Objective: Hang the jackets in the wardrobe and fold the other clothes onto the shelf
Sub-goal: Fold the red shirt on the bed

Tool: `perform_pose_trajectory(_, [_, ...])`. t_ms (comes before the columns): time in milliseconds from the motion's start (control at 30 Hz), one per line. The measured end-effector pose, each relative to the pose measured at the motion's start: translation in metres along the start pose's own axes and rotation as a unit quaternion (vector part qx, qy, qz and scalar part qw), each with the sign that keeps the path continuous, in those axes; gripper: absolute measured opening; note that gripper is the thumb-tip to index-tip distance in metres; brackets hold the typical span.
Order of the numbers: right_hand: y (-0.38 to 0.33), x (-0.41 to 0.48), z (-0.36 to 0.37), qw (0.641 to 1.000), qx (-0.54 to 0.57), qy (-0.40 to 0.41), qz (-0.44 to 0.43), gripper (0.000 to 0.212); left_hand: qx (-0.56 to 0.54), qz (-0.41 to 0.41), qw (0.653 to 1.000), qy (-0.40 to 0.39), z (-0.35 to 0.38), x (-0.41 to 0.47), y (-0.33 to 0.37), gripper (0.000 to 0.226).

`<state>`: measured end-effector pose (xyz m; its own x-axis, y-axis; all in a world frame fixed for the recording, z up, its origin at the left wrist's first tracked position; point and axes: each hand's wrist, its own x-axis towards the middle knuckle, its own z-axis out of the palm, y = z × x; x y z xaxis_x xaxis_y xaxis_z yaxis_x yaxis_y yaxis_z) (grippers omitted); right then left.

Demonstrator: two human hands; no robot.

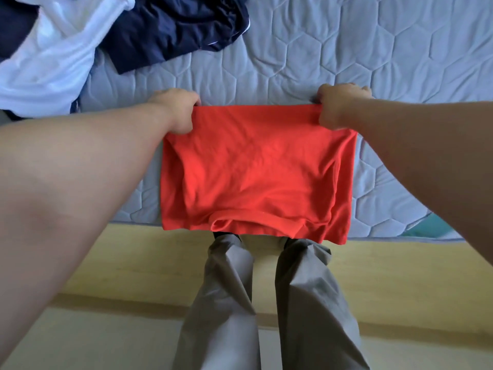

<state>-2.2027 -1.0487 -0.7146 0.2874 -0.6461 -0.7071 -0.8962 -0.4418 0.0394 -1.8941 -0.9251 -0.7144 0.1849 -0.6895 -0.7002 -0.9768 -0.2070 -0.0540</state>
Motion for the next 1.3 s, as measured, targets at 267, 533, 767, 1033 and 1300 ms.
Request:
perform_pose_trajectory(267, [-0.003, 0.016, -0.019, 0.982, -0.106, -0.155, -0.017, 0.026, 0.134, 0.049, 0.978, -0.151, -0.029, 0.027, -0.003, 0.044])
perform_pose_trajectory(533, [-0.001, 0.044, -0.076, 0.997, -0.040, 0.064, -0.028, 0.006, 0.142, 0.011, 0.988, -0.058, -0.091, 0.037, -0.021, 0.028])
perform_pose_trajectory(767, [0.007, 0.031, -0.072, 0.989, -0.047, 0.136, -0.026, 0.013, 0.064, 0.013, 0.990, 0.129, -0.077, 0.018, -0.036, 0.020])
perform_pose_trajectory(1033, [0.016, -0.098, 0.025, 0.956, -0.114, 0.164, -0.217, 0.017, 0.050, 0.089, 0.976, 0.192, 0.033, -0.093, -0.040, 0.028])
perform_pose_trajectory(1300, [-0.008, -0.112, 0.092, 0.978, -0.158, -0.004, -0.137, 0.029, 0.110, 0.052, 0.981, 0.152, 0.102, -0.109, -0.026, 0.019])
